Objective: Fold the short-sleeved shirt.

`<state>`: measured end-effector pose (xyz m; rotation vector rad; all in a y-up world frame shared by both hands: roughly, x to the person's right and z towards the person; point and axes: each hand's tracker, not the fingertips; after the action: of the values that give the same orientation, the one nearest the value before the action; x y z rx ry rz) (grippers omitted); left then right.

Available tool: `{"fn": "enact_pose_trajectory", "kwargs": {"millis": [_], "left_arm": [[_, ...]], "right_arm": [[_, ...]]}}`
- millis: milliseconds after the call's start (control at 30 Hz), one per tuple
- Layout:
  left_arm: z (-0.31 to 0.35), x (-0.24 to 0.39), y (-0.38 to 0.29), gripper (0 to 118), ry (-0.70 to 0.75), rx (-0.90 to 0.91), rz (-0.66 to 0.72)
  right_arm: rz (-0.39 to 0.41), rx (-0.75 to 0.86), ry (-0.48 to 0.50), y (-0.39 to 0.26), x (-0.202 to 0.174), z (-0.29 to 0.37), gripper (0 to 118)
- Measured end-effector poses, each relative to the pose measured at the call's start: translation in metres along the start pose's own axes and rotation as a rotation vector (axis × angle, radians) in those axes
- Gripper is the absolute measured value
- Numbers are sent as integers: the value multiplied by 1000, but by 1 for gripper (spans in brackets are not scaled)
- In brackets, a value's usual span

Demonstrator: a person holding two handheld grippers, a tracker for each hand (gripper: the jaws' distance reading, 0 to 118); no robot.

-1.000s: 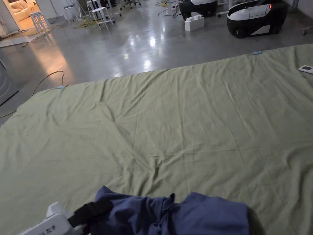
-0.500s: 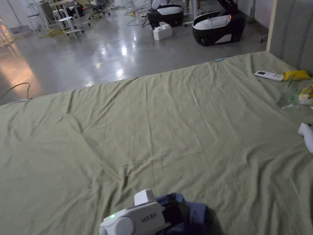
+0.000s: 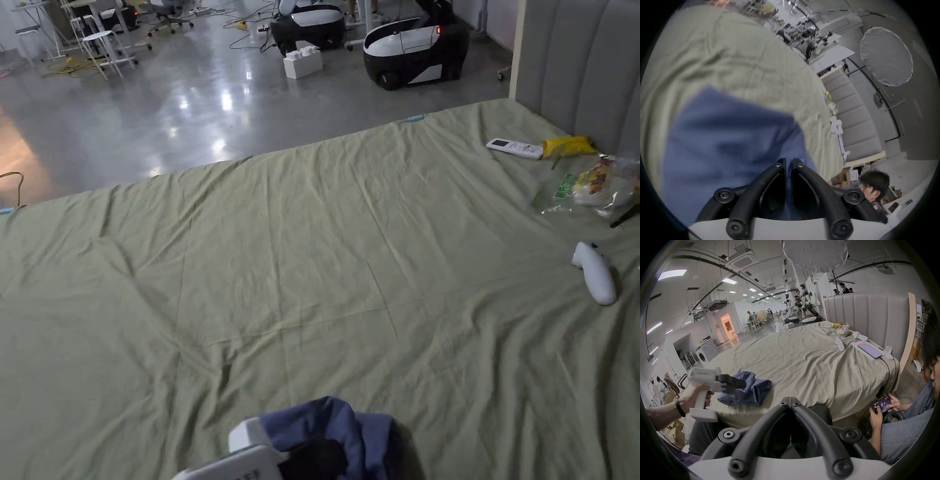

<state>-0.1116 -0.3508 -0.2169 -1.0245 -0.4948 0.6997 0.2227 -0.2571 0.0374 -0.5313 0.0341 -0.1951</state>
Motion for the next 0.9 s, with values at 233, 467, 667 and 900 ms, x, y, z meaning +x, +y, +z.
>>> {"fn": "enact_pose_trajectory", "kwargs": {"millis": [233,467,667,900], "left_arm": [[-16,12,-5,6,117,-36,-128],[104,23,0,6,-95,246,-171],[168,-14,-13,6,61,296,-146],[180,-58,-22,71,97,276,-47]], "right_arm": [[28,-53,75,-5,-20,-13,0],[71,-114,271,15,-54,-85,0],[146,-220,403,39,-107,-202,0],[567,-558,298,4,-146,-302,0]]}}
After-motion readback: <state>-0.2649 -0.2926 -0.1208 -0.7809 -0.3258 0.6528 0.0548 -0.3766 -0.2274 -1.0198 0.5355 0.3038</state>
